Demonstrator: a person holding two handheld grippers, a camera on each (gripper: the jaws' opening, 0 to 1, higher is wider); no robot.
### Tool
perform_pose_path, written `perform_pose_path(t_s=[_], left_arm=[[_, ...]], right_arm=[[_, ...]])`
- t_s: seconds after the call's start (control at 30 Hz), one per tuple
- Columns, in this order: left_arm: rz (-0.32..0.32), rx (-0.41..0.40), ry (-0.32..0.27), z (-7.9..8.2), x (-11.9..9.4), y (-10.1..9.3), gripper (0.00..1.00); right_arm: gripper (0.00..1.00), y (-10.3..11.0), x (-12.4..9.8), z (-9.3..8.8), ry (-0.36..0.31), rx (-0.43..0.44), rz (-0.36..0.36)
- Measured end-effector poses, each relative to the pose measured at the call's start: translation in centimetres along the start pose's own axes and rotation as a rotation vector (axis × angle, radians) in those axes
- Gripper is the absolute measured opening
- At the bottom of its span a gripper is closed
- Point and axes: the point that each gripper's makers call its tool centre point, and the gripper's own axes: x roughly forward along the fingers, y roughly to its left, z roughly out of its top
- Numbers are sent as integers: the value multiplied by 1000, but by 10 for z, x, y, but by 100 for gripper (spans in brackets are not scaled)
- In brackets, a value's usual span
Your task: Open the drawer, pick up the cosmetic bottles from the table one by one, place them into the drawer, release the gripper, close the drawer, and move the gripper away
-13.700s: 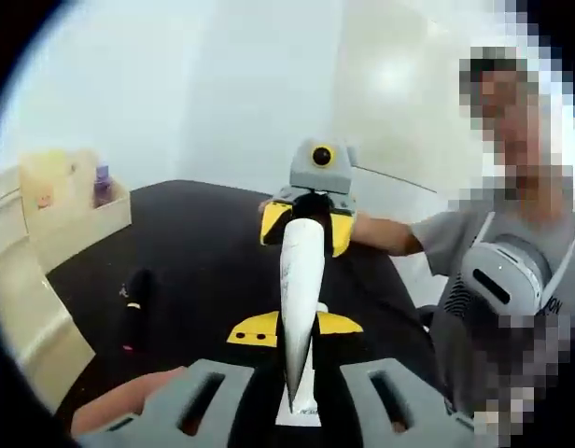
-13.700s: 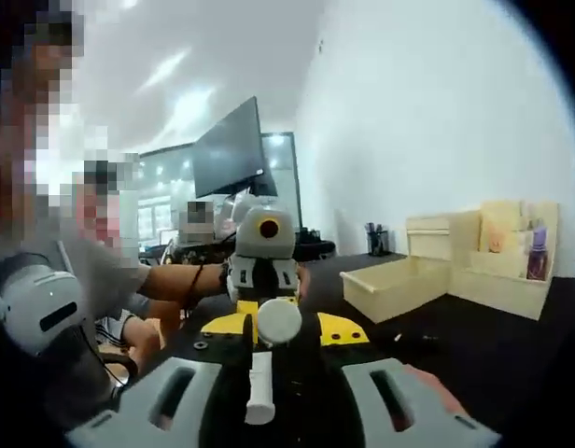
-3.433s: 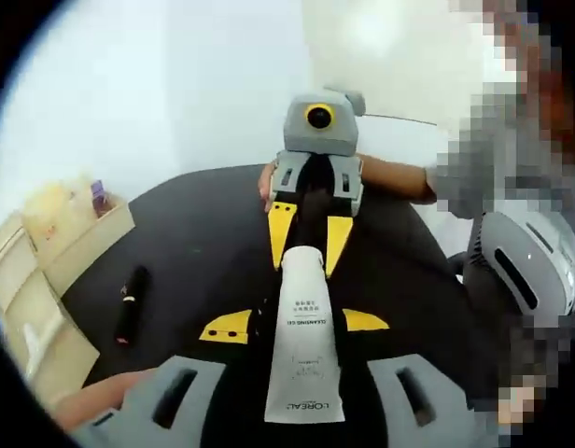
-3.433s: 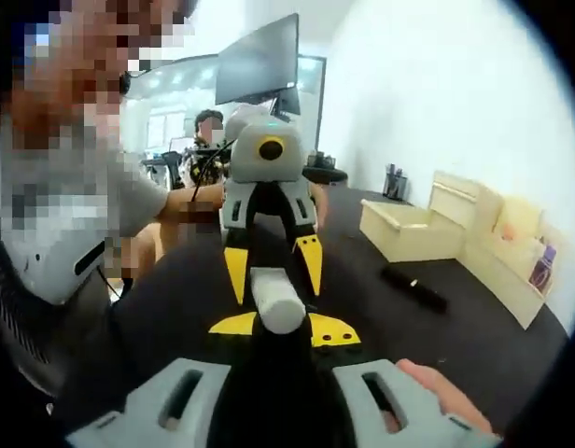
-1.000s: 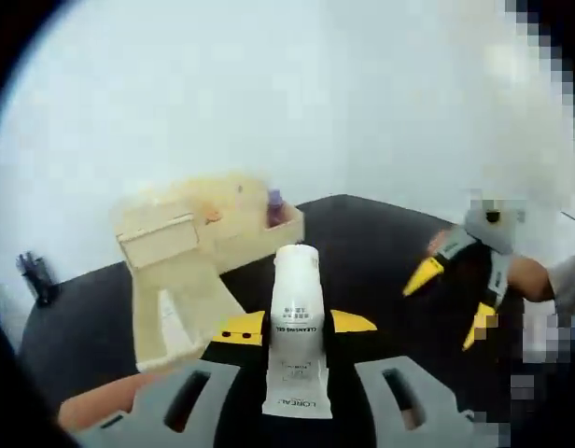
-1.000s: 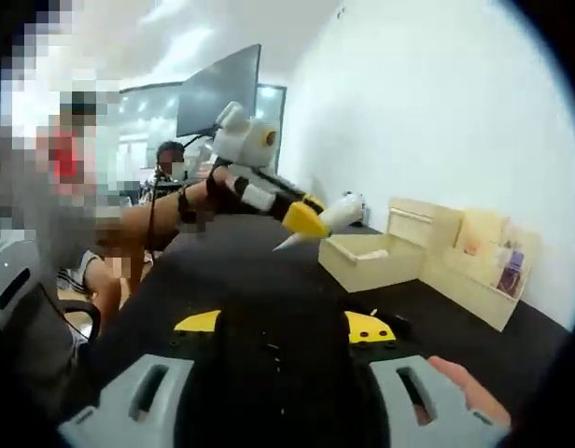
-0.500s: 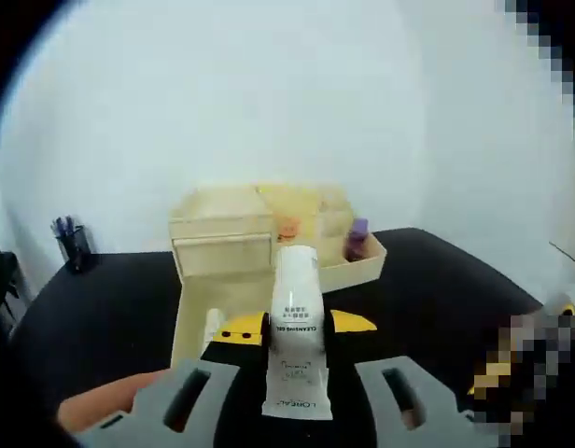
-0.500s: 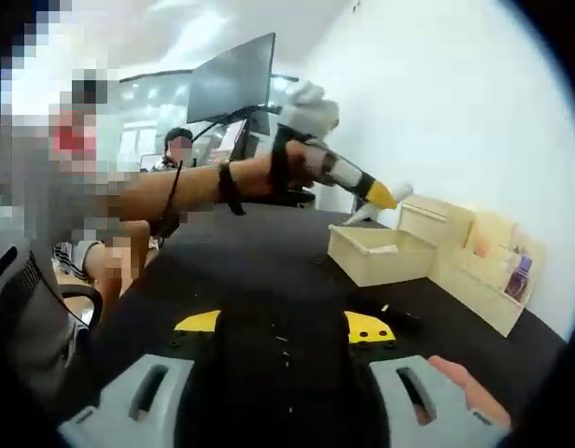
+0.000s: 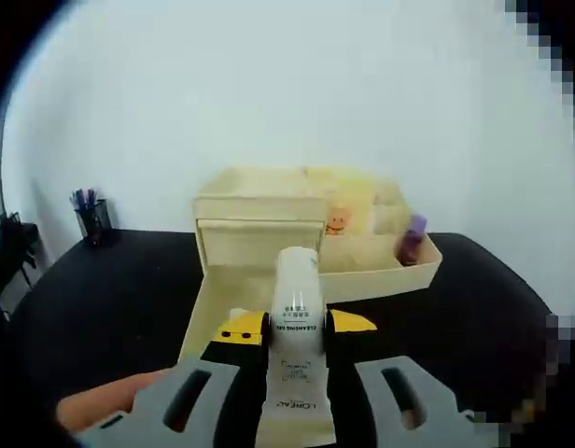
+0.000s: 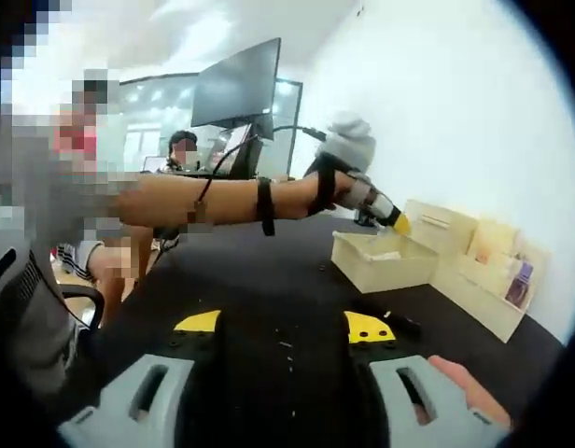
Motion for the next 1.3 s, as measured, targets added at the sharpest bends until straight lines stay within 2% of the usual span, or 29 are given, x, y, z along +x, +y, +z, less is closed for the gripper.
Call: perform_pose_path(t_s=[0.3, 0.6, 0.73, 1.07, 1.3], left_arm=[[32, -27, 49, -20, 22, 11, 19], [61, 12, 85, -35, 37, 10, 19], [67, -5, 110, -41, 43, 12, 19], [103, 5, 167, -56, 53, 18, 19], [100, 5, 180, -61, 52, 16, 19]], right_arm=[[45, 3, -1, 2, -5, -7, 0], [45, 5, -1, 0, 4, -27, 2], [45, 6, 0, -1, 8, -30, 8], [45, 7, 0, -2, 19, -49, 11], [45, 10, 1, -4, 26, -56, 14]])
